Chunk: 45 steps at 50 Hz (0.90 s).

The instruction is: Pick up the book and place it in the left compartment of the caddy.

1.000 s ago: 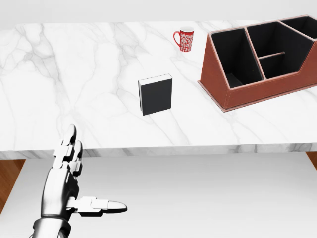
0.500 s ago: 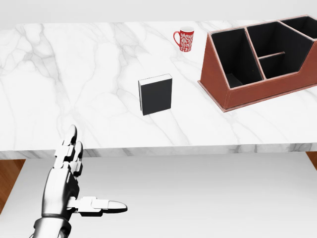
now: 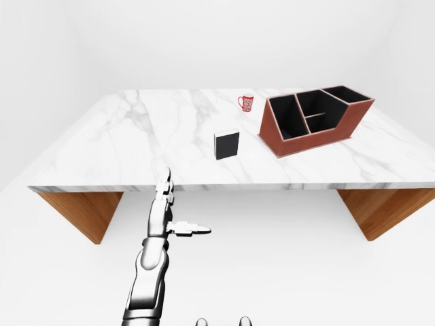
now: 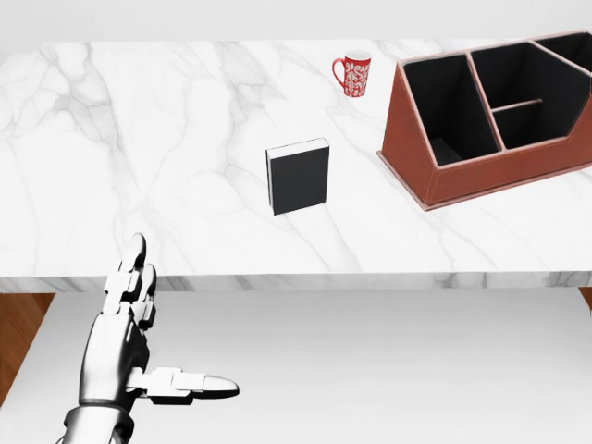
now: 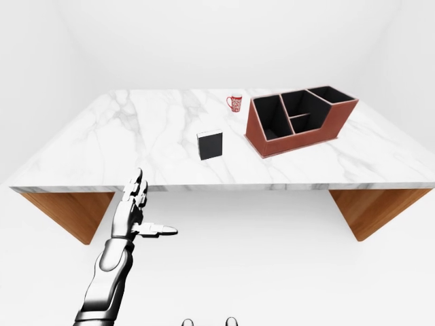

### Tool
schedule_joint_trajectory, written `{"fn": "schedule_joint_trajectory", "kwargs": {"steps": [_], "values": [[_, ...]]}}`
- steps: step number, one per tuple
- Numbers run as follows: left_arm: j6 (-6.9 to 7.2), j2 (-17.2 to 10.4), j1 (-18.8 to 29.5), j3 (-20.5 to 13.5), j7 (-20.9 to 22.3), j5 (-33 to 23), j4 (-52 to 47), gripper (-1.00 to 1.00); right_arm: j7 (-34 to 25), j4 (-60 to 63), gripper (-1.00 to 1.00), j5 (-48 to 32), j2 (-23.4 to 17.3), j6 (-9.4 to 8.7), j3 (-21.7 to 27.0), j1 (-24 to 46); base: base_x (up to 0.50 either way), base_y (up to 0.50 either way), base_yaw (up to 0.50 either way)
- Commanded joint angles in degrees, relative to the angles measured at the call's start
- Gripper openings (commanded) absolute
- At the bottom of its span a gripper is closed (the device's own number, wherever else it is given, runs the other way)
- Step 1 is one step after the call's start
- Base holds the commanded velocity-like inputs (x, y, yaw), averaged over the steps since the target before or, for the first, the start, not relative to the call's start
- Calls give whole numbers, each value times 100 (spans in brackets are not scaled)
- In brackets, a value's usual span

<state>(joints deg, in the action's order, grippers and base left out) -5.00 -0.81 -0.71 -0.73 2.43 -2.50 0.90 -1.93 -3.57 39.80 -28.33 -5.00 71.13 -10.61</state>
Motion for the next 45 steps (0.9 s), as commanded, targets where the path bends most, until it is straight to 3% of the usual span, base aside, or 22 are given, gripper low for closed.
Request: {"fn": "schedule_joint_trajectory", "kwargs": {"steps": [1, 45], "values": [[0, 2, -5, 2, -11, -13, 0, 100, -29, -32, 100, -22, 10, 0, -23, 20, 0, 0, 16], [0, -2, 31, -2, -6, -8, 130, 100, -49, 18, 100, -11, 39, 0, -23, -12, 0, 0, 16]]}}
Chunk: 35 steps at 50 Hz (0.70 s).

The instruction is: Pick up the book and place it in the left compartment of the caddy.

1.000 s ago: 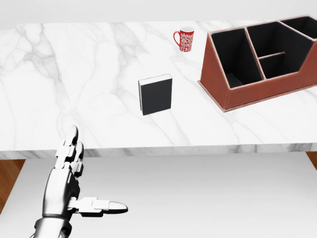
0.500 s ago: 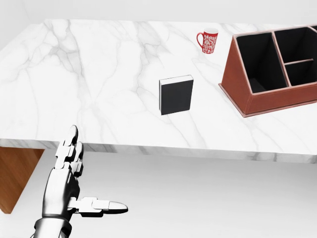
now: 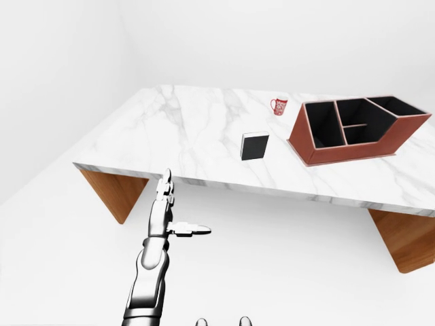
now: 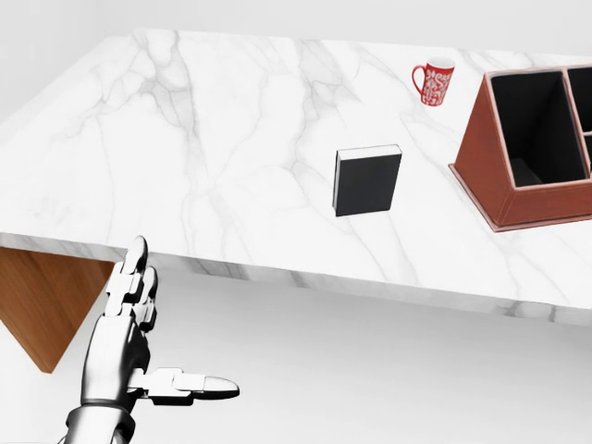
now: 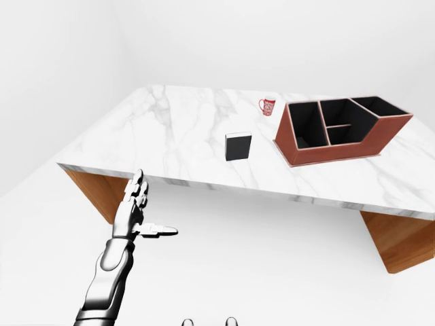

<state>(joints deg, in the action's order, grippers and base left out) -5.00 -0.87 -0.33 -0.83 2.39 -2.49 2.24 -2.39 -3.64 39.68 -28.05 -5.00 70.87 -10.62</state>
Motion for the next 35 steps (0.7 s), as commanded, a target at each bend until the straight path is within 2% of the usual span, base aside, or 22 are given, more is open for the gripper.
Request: {"fn": "schedule_joint_trajectory", "kwargs": {"steps": [1, 7, 19, 23, 32, 35], "values": [[0, 5, -9, 9, 0, -9, -6, 100, -7, 10, 100, -8, 8, 0, -2, -2, 0, 0, 16], [0, 26, -99, 48, -12, -22, -336, 100, -26, 7, 100, -17, 26, 0, -10, -2, 0, 0, 16], [0, 9, -69, 32, 30, -19, -206, 100, -15, 38, 100, -24, 27, 0, -2, -8, 0, 0, 16], [7, 41, -170, 86, 2, -58, -512, 100, -6, -12, 100, -42, 17, 0, -22, 9, 0, 0, 16], [0, 20, -97, 48, 17, -23, -293, 100, 15, -51, 100, -57, -5, 0, -47, 22, 0, 0, 16], [0, 37, -160, 85, 3, -48, -519, 100, 30, -48, 100, -60, -9, 0, -44, 27, 0, 0, 15]]}}
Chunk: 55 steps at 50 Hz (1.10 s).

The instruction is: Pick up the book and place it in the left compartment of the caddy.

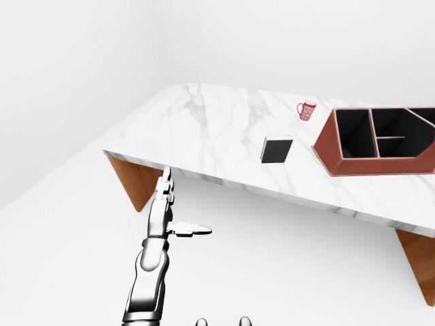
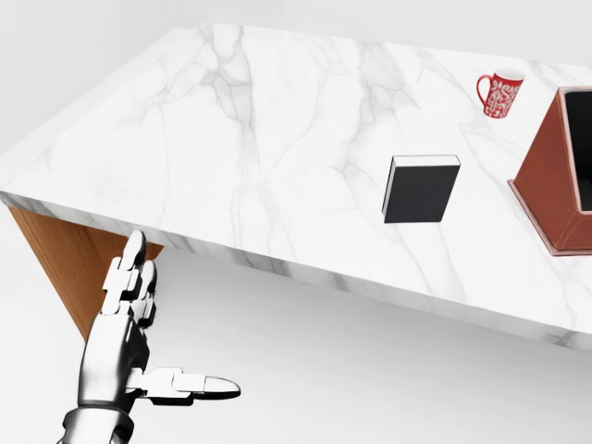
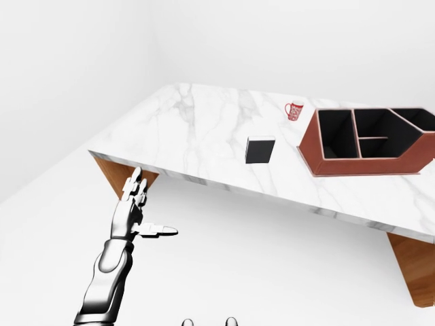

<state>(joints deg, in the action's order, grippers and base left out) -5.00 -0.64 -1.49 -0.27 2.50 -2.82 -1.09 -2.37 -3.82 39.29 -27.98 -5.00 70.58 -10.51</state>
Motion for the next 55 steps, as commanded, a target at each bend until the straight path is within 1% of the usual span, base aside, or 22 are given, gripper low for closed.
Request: {"fn": "schedule_joint_trajectory", "kwargs": {"steps": [1, 9, 12, 14, 18, 29, 33, 37, 46, 48, 55], "values": [[0, 14, -45, 30, -7, -15, -192, 100, 29, -32, 100, -23, -16, 0, -16, 17, 0, 0, 16], [0, 9, -57, 33, 2, -20, -153, 100, 29, 12, 100, 4, -7, 0, 6, -5, 0, 0, 15], [0, -20, 63, -30, 34, 35, 201, 100, 18, -32, 100, -3, -11, 0, -14, 9, 0, 0, 15], [0, -25, 80, -47, 46, 55, 239, 100, 21, 3, 100, 12, -4, 0, 2, -11, 0, 0, 15], [0, -2, 2, -3, 35, 26, -16, 100, 20, -11, 100, -2, 0, 0, -8, 2, 0, 0, 15], [0, 1, -29, 12, 37, 14, -102, 100, 29, -4, 100, -29, 8, 0, -17, 5, 0, 0, 13], [0, -13, 24, -19, 47, 29, 75, 100, 35, -40, 100, -55, 9, 0, -36, 22, 0, 0, 2], [0, 8, -33, 15, 32, 10, -124, 100, 78, 10, 100, -94, 20, 0, -30, 12, 0, 0, 0], [0, -12, 35, -27, 39, 37, 77, 100, 113, -30, 100, -132, 7, 0, -60, 27, 0, 0, 0], [0, 14, -46, 16, 13, 7, -180, 100, 109, 8, 100, -116, 14, 0, -49, 7, 0, 0, 0], [0, -9, 23, -21, 26, 34, 39, 100, 114, 2, 100, -121, 8, 0, -46, 11, 0, 0, 0]]}}
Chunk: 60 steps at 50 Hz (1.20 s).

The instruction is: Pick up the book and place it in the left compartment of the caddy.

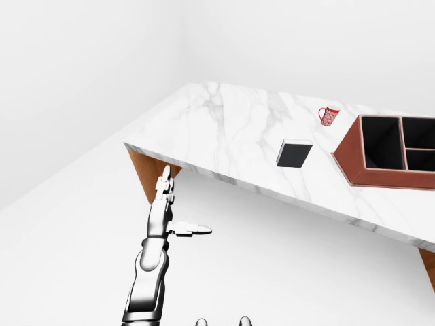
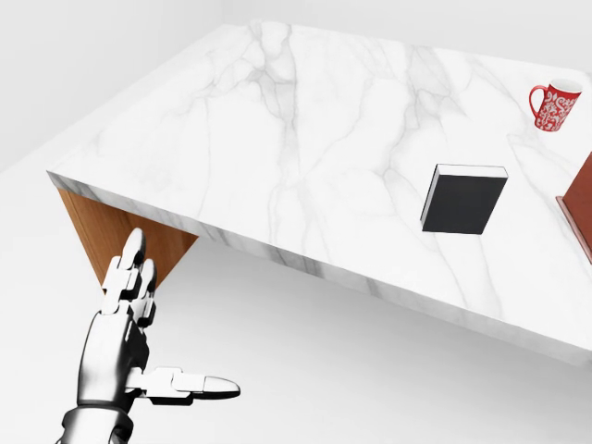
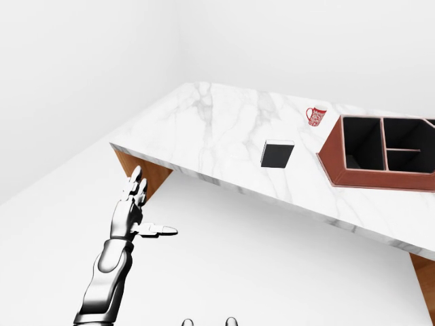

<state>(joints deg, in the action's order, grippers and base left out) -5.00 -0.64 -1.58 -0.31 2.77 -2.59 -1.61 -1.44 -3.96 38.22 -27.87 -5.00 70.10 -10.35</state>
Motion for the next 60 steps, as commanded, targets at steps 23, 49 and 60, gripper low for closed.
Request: {"fn": "schedule_joint_trajectory", "kwargs": {"steps": [23, 49, 60], "values": [[0, 2, -31, 24, 19, -27, -40, 100, 35, -7, 100, -60, -14, 0, -17, 14, 7, -15, 0], [0, 10, -125, 87, 85, -38, -176, 100, 19, -50, 100, -93, -2, 0, -39, 25, 11, -24, 0], [0, 1, -220, 109, 213, -35, -211, 100, 40, -26, 100, -82, -11, 0, -32, 15, 11, -24, 0]]}}
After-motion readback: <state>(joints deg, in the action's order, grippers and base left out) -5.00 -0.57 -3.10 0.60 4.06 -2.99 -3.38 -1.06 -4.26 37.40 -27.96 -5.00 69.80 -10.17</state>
